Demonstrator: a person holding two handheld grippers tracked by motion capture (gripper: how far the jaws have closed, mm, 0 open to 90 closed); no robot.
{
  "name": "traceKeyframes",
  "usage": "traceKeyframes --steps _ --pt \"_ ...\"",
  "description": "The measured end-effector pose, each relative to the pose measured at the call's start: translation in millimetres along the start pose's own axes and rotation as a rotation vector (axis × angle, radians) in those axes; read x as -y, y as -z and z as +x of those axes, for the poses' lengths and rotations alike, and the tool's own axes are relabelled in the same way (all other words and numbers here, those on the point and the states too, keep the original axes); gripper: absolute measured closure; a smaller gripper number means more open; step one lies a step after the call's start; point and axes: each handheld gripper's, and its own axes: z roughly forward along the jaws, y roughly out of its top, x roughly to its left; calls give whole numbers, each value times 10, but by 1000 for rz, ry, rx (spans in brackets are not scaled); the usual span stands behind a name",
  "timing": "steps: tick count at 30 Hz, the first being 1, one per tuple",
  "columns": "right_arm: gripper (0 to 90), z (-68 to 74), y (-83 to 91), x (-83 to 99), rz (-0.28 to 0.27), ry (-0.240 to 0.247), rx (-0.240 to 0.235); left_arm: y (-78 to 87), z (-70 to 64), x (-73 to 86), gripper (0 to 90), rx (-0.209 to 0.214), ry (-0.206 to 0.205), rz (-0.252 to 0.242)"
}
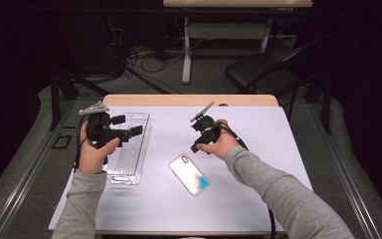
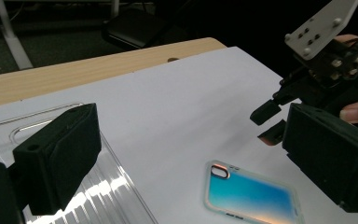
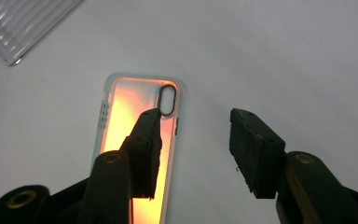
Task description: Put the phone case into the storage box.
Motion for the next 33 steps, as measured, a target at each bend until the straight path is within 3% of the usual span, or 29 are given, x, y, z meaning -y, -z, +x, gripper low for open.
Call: traceKeyframes --steps 5,7,9,13,15,17,18,23,24,33 --pt "526 -3 -90 -3 44 -21 6 1 1 9 52 10 -2 8" --pt "531 26 -154 9 92 -30 19 -1 6 22 61 11 1 9" --pt "531 40 -192 19 98 -19 33 0 12 28 64 6 1 12" --pt "557 71 -235 20 121 -41 36 6 24 35 69 1 -1 13" --pt "596 84 -270 11 170 -56 31 11 29 37 69 -1 0 14" --pt "607 88 -299 19 163 -62 25 13 35 40 69 1 2 11" --pt "630 89 -329 18 189 -60 26 16 40 42 69 0 -2 15" --pt "656 88 -375 26 214 -65 26 19 41 48 77 -3 -1 17" --pt "661 87 -398 41 195 -65 23 19 42 48 77 -5 -1 16" --pt "707 109 -493 92 213 -78 21 22 43 49 83 -8 0 15"
